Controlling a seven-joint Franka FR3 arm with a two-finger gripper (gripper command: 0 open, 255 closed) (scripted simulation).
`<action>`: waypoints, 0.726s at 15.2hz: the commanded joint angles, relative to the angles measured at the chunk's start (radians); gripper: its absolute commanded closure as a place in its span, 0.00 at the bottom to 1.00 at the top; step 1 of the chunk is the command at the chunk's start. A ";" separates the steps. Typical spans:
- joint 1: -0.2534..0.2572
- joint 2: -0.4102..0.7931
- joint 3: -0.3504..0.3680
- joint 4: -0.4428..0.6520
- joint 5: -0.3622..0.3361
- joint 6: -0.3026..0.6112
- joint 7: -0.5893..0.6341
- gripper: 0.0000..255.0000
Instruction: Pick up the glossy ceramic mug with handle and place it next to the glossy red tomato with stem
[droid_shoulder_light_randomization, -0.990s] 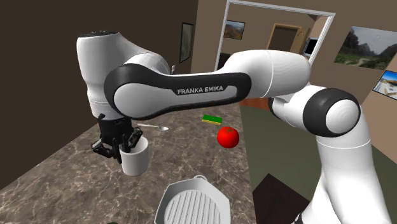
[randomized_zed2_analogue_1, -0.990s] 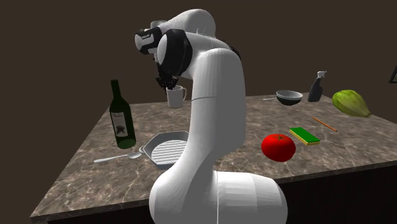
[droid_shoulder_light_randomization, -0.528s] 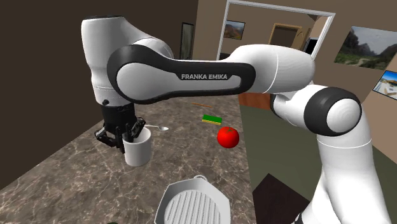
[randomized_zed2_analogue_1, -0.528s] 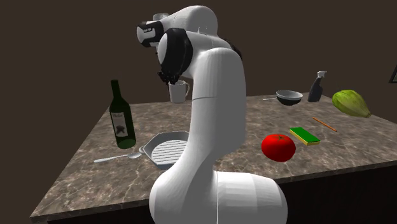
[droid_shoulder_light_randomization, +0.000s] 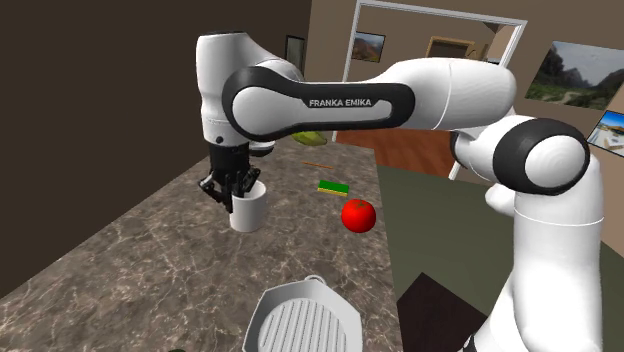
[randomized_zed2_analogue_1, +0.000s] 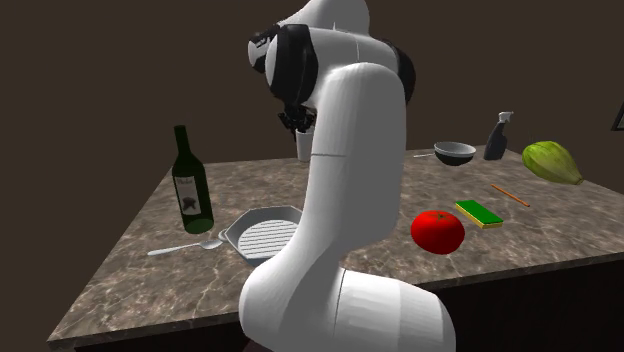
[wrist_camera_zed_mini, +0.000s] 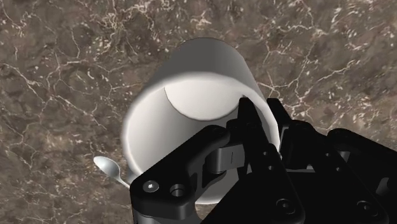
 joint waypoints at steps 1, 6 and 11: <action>-0.047 -0.034 -0.008 -0.045 0.018 0.020 -0.048 1.00; -0.138 -0.076 -0.035 -0.097 0.045 0.046 -0.160 1.00; -0.217 -0.090 -0.068 -0.113 0.062 0.060 -0.269 1.00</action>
